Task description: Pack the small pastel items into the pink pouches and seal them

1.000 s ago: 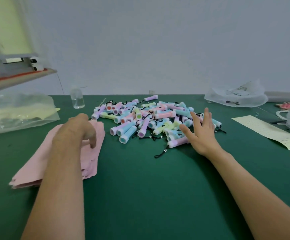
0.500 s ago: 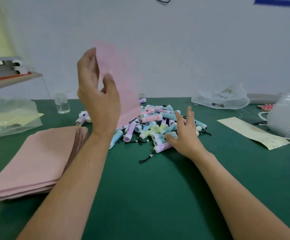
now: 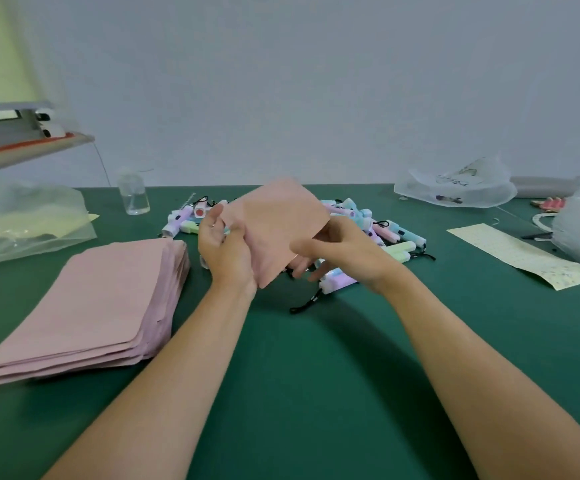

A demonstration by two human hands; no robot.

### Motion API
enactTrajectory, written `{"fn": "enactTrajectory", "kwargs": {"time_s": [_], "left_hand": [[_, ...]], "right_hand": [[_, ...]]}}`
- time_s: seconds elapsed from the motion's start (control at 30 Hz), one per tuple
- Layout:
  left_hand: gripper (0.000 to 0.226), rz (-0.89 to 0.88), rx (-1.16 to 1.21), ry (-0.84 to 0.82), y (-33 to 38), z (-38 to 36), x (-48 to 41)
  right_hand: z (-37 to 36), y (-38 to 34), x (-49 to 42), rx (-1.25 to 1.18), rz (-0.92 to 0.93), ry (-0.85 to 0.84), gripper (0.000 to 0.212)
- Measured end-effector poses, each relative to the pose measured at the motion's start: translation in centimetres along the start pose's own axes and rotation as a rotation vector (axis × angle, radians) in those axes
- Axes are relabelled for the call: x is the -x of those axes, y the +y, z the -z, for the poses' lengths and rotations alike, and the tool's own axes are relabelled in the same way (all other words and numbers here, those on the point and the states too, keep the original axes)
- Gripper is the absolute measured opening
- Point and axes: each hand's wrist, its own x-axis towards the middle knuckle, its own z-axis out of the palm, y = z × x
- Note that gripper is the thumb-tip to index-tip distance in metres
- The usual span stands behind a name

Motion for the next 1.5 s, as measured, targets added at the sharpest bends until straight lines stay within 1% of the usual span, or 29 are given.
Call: {"fn": "enactTrajectory", "kwargs": {"time_s": [0.1, 0.17, 0.2, 0.27, 0.3, 0.37, 0.47, 0.57, 0.63, 0.73, 0.8, 0.87, 0.97, 1.0, 1.1, 1.13, 1.2, 1.27, 1.33, 1.4, 1.47, 1.5], "left_hand": [[0.036, 0.043, -0.007, -0.03, -0.5, 0.7, -0.2], [0.034, 0.023, -0.073, -0.047, -0.9, 1.3, 0.0], [0.033, -0.049, -0.175, -0.051, -1.0, 1.5, 0.2], [0.029, -0.277, -0.413, -0.083, -1.1, 1.9, 1.0], [0.027, -0.398, -0.491, -0.12, -1.1, 1.9, 1.3], [0.022, -0.582, -0.578, -0.26, -1.4, 2.0, 2.0], [0.015, -0.726, -0.709, -0.487, -1.9, 1.7, 3.1], [0.024, -0.869, -0.822, -0.577, -2.2, 0.9, 3.7], [0.028, -0.909, -0.844, -0.615, -2.2, 0.6, 3.9], [0.032, -0.898, -0.861, -0.68, -2.3, 0.7, 3.9], [0.031, -0.881, -0.858, -0.727, -2.1, 0.6, 3.7], [0.03, -0.902, -0.843, -0.76, -1.8, 0.6, 3.7], [0.028, -0.947, -0.839, -0.81, -1.8, 0.5, 4.1], [0.026, -0.937, -0.841, -0.814, -1.9, 0.5, 4.3], [0.027, -0.887, -0.839, -0.741, -2.1, 0.5, 4.7], [0.029, -0.864, -0.845, -0.718, -2.2, 0.5, 4.8], [0.026, -0.833, -0.846, -0.694, -2.3, 0.5, 5.0], [0.023, -0.79, -0.816, -0.613, -2.3, 0.6, 4.7], [0.027, -0.754, -0.771, -0.489, -2.3, 0.8, 4.1], [0.03, -0.767, -0.75, -0.382, -2.2, 0.9, 3.6], [0.03, -0.797, -0.726, -0.281, -1.8, 0.8, 3.4], [0.031, -0.801, -0.712, -0.229, -1.6, 0.7, 3.4]], "right_hand": [[-1.0, 1.4, 0.1, -0.007, -0.027, 0.064, 0.013], [-1.6, 2.5, 0.6, -0.004, -0.027, 0.115, 0.015], [-1.7, 2.9, 0.8, 0.001, -0.022, 0.154, 0.019], [-1.7, 3.4, 1.2, 0.031, -0.002, 0.25, 0.025], [-1.7, 3.6, 1.3, 0.062, 0.014, 0.293, 0.028], [-1.9, 3.8, 1.4, 0.119, 0.049, 0.376, 0.035], [-1.7, 3.7, 1.2, 0.108, 0.127, 0.512, 0.037], [-1.4, 3.5, 0.7, 0.136, 0.226, 0.6, 0.033], [-1.3, 3.5, 0.4, 0.193, 0.272, 0.625, 0.035], [-0.8, 3.7, 0.4, 0.274, 0.316, 0.655, 0.04], [-0.3, 3.8, 0.5, 0.336, 0.357, 0.686, 0.04], [0.2, 3.9, 0.7, 0.379, 0.399, 0.704, 0.043], [0.5, 4.3, 0.8, 0.436, 0.39, 0.686, 0.044], [0.4, 4.4, 0.8, 0.455, 0.385, 0.681, 0.048], [0.3, 4.3, 0.7, 0.491, 0.407, 0.691, 0.044], [0.3, 4.1, 0.7, 0.518, 0.416, 0.686, 0.044], [0.3, 3.9, 0.8, 0.538, 0.436, 0.65, 0.048], [0.2, 3.7, 0.9, 0.565, 0.455, 0.646, 0.05], [-0.1, 3.4, 1.0, 0.597, 0.446, 0.668, 0.049], [-0.3, 3.4, 1.2, 0.655, 0.443, 0.719, 0.042], [-0.7, 3.3, 1.4, 0.76, 0.435, 0.837, 0.035], [-1.0, 3.0, 1.4, 0.79, 0.398, 0.906, 0.035]]}}
